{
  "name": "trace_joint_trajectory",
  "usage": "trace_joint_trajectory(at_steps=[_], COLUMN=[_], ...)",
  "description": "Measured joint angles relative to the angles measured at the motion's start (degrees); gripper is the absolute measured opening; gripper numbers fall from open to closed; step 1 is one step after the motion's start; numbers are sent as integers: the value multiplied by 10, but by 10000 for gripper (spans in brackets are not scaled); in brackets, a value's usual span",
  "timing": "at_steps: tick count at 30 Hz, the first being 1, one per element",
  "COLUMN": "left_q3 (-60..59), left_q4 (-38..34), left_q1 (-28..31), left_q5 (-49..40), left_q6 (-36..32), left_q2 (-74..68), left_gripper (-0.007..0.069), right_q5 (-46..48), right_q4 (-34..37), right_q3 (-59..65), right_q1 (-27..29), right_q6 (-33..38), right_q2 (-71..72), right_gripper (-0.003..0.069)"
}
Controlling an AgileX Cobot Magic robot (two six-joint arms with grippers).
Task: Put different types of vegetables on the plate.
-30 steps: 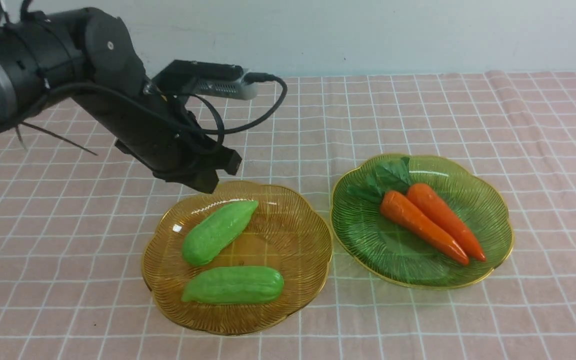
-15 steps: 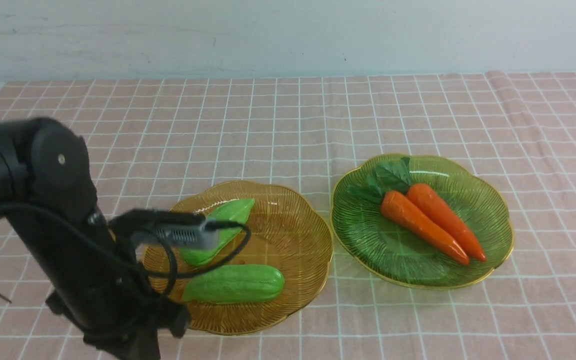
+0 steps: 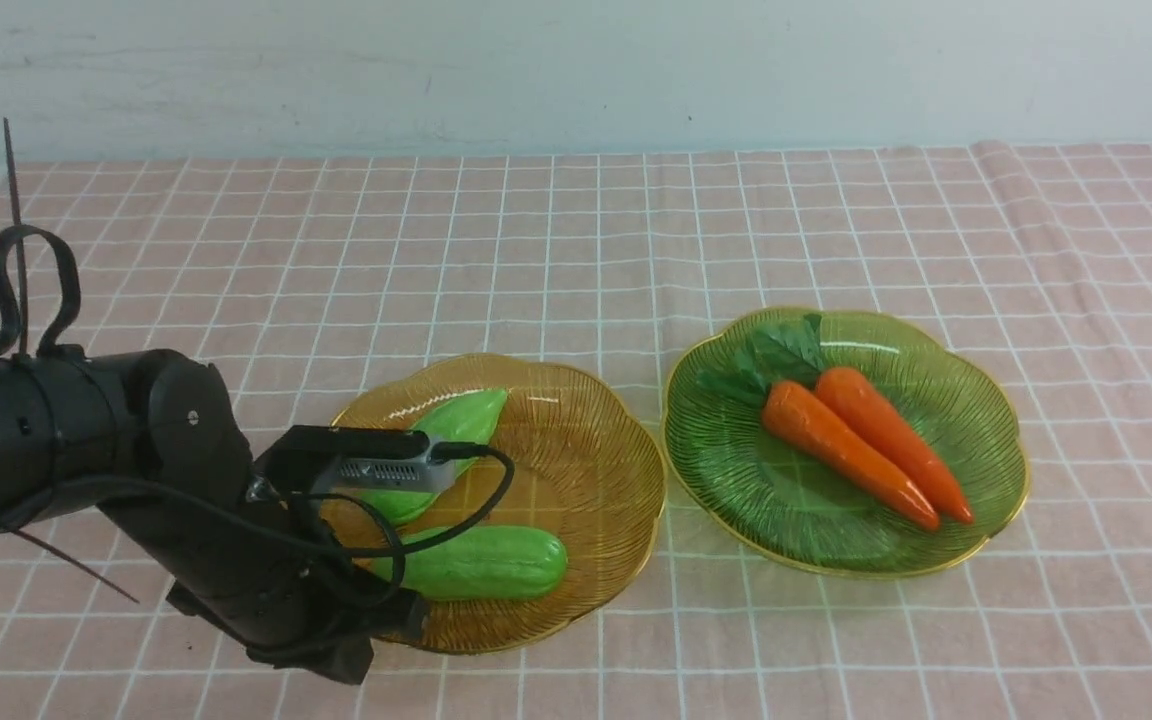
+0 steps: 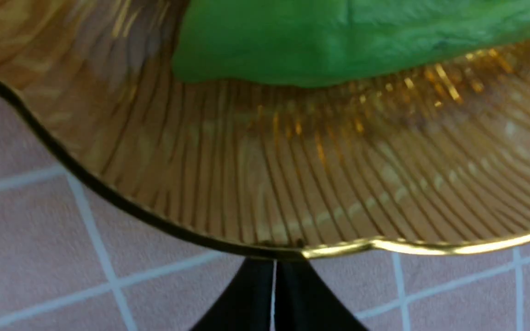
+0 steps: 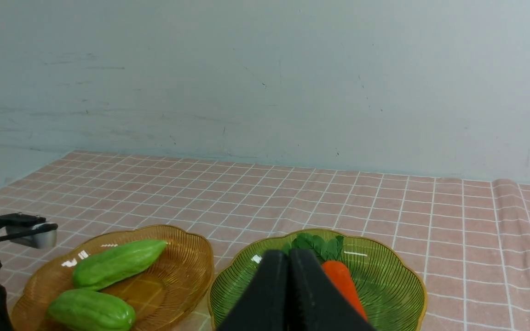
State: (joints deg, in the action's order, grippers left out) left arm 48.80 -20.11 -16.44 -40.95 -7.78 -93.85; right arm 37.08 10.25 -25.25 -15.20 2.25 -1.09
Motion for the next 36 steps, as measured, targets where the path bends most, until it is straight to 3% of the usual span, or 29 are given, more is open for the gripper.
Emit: trace_joint_trajectory(at_steps=[9,17,36], left_q3=[67,168,181], left_q4=[21,22,23], left_q1=[0,0,0], left_q5=[6,-96,-163], left_q6=[-4,-4,7], left_q2=[-2,-2,34], left_gripper=[-4,-4,-4], right_q5=[-59,-177,-154], right_q4=[-6,-6,-34], right_q3=[26,85,118], right_q1=[0,0,1], right_q6=[0,0,0], right_q2=[0,0,2], right_gripper=[-15,-15,-15])
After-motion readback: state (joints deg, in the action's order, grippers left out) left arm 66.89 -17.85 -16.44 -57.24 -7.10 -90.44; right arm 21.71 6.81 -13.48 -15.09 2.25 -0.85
